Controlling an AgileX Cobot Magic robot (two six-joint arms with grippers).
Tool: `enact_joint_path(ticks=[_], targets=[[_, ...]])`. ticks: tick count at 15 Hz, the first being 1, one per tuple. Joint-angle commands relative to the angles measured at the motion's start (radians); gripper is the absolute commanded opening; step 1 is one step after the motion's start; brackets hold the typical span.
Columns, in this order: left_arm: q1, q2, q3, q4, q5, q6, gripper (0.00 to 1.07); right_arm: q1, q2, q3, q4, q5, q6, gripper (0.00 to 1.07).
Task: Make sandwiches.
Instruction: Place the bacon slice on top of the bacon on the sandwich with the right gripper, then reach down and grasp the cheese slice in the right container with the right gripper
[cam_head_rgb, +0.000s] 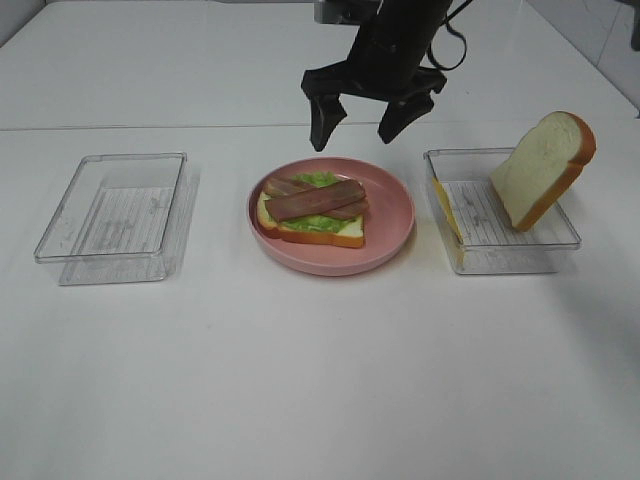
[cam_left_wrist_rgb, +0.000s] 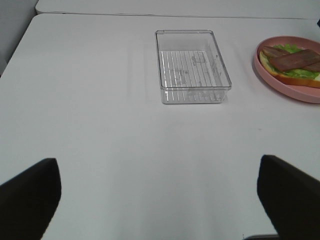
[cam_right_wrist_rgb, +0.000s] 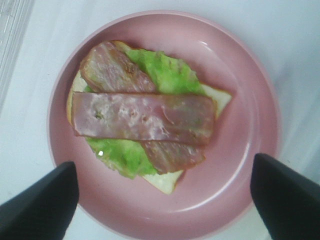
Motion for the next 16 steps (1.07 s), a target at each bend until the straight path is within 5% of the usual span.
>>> enact_joint_path(ticks=[1,4,9,16], targets=[[-0.002,-0.020,0.002,-0.006,-0.009,0.000,1.00,0.000,-0.053,-0.005,-0.108,0.128,0.129,0.91],[-0.002,-0.020,0.002,-0.006,-0.009,0.000,1.00,0.000,-0.092,0.011,-0.172,0.145,0.202,0.91],[-0.002,-0.020,0.002,-0.006,-0.009,0.000,1.00,-0.003,-0.284,0.460,-0.248,0.128,0.276,0.91],[-0.002,-0.020,0.002,-0.006,-0.009,0.000,1.00,-0.082,-0.205,0.505,-0.259,-0.061,0.283,0.91]])
